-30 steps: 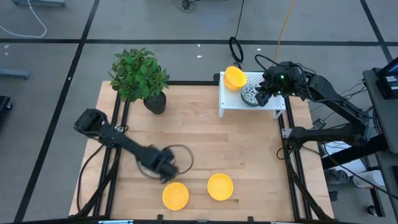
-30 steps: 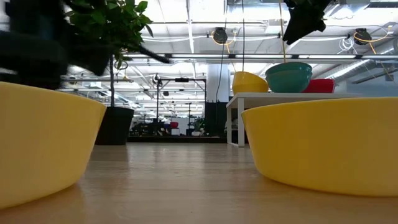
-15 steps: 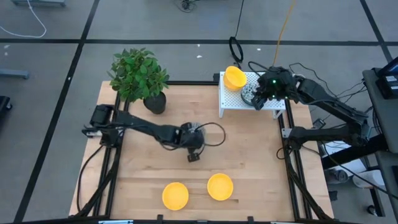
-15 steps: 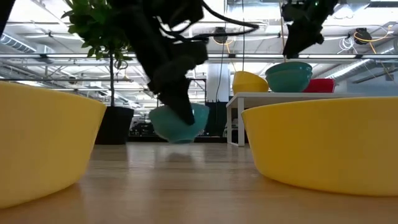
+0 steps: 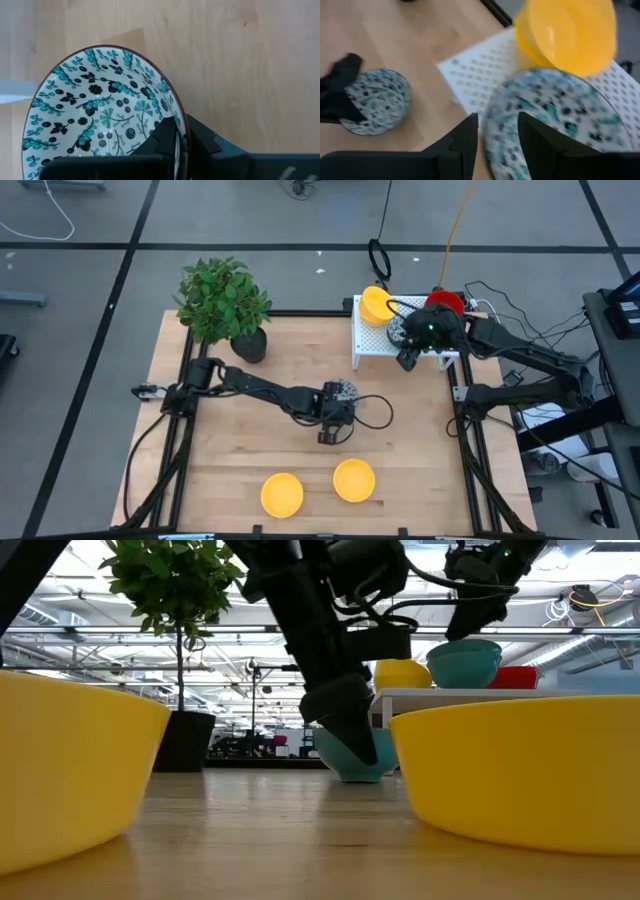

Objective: Pick & Place Mini bowls
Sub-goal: Stack the blue bowl on top of the blue bowls on the shelf

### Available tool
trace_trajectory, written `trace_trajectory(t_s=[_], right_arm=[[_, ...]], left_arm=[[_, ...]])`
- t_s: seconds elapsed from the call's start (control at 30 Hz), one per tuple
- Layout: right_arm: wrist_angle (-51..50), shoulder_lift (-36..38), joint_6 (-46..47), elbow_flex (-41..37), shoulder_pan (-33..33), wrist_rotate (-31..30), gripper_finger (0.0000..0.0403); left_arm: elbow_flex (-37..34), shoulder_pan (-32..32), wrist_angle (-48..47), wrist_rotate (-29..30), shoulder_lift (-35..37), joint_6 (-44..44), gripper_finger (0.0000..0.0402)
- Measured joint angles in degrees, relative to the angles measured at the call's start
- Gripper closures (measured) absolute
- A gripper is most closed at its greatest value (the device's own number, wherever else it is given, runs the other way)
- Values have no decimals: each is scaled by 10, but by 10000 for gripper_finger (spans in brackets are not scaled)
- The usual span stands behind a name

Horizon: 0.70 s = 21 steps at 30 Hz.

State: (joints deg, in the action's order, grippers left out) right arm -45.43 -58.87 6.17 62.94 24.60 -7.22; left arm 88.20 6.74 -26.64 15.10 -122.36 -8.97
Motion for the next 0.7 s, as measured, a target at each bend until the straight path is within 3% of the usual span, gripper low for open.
trace_trajectory(t_s=[0.37,0.7], right_arm=[[13,0,6,0,-75,-2,266],[11,0,0,0,-89,-2,218]], left_arm=[[7,10,-32,5,-2,104,369],[7,29,-39,-17,32,161,238]])
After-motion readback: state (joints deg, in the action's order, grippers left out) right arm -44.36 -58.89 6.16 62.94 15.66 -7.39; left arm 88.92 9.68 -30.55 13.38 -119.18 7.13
